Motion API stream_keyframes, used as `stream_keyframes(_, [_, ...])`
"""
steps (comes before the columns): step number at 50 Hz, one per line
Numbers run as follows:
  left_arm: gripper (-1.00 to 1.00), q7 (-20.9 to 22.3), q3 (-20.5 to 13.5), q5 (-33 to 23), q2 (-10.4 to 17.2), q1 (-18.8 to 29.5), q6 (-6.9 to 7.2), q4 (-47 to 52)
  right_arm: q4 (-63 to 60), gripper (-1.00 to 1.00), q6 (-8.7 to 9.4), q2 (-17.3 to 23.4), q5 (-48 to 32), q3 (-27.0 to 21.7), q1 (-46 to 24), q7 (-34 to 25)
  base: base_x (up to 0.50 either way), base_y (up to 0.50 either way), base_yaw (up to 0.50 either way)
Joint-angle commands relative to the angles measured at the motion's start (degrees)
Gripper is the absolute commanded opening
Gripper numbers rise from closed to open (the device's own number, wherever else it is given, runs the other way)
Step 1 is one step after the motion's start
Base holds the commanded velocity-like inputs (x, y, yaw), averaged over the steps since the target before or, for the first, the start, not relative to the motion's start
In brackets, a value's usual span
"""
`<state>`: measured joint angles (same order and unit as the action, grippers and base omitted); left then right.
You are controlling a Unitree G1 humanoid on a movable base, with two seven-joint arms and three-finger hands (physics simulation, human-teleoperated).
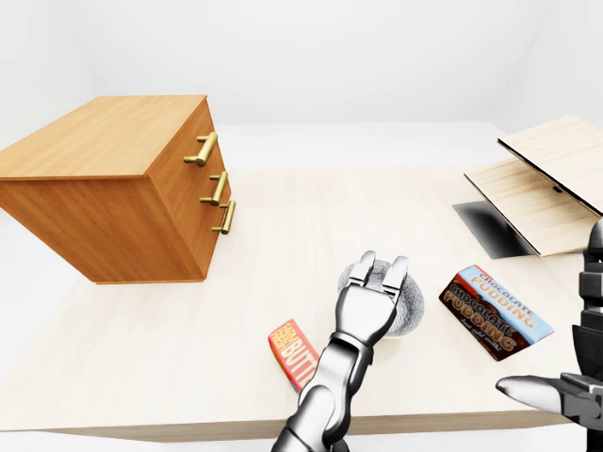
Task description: Close the top drawer of the cabinet and put the bowl on top of it.
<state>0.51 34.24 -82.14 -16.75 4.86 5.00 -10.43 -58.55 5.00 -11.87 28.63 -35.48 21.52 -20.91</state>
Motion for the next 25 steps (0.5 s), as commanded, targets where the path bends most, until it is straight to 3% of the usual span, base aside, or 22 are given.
stream_keyframes(1, [1.0, -0.32, -0.81, -0.32, -0.52, 0.93, 0.0, -1.57, -0.4, 1.0, 0.0, 0.11, 0.68, -0.74, -0.13, 0.04, 0.0, 0.0, 0.0])
stream_keyframes(25, [1.0, -2.56, -2.64, 0.32, -1.17, 2.44, 0.0, -6.73, -0.29, 1.0, 0.0, 0.28, 0.69, -0.87, -0.48, 0.16, 0.0, 0.0, 0.0])
